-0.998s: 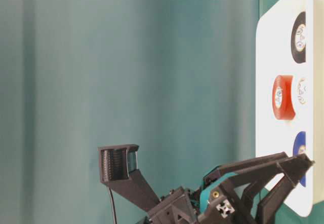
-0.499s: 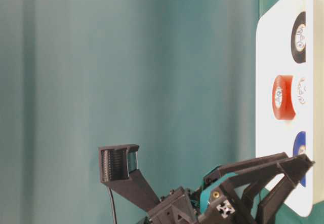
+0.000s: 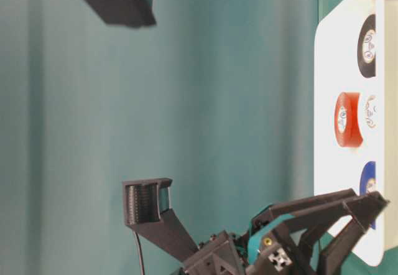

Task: Put the tape alternately from left to right into the white case.
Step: 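Carry the yellow tape with the right gripper into the tray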

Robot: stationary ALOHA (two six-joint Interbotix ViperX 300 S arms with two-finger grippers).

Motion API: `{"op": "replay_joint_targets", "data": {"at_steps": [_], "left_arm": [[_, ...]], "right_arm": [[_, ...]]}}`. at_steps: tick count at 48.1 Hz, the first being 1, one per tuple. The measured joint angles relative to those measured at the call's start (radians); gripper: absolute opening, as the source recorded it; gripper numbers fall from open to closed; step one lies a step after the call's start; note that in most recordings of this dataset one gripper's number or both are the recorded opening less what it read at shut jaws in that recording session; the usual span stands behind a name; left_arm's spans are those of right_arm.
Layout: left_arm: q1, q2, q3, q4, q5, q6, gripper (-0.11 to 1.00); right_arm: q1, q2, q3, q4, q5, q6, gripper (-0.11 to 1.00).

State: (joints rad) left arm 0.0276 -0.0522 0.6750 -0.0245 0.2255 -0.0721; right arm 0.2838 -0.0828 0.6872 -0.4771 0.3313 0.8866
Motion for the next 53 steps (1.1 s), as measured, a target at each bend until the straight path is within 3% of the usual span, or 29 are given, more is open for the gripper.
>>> {"op": "replay_joint_targets", "data": {"at_steps": [12, 29, 40, 53], "left_arm": [[-0.006, 0.0, 0.008, 0.0, 0.0, 0.0, 0.81], [-0.026, -0.002, 0.009, 0.0, -0.003, -0.002, 0.81], [-0.032, -0.002, 0.014, 0.0, -0.005, -0.002, 0.81], [-0.04, 0.0, 0.017, 0.0, -0.014, -0.002, 0.81]], "right_arm": [[-0.133, -0.002, -0.011, -0.069, 0.0, 0.0, 0.27], [-0.285, 0.0, -0.025, -0.218, -0.081, -0.006, 0.27], [-0.41, 0.021, -0.037, -0.252, -0.206, -0.008, 0.27], [-0.511, 0.087, -0.083, -0.29, -0.267, -0.008, 0.27]]}}
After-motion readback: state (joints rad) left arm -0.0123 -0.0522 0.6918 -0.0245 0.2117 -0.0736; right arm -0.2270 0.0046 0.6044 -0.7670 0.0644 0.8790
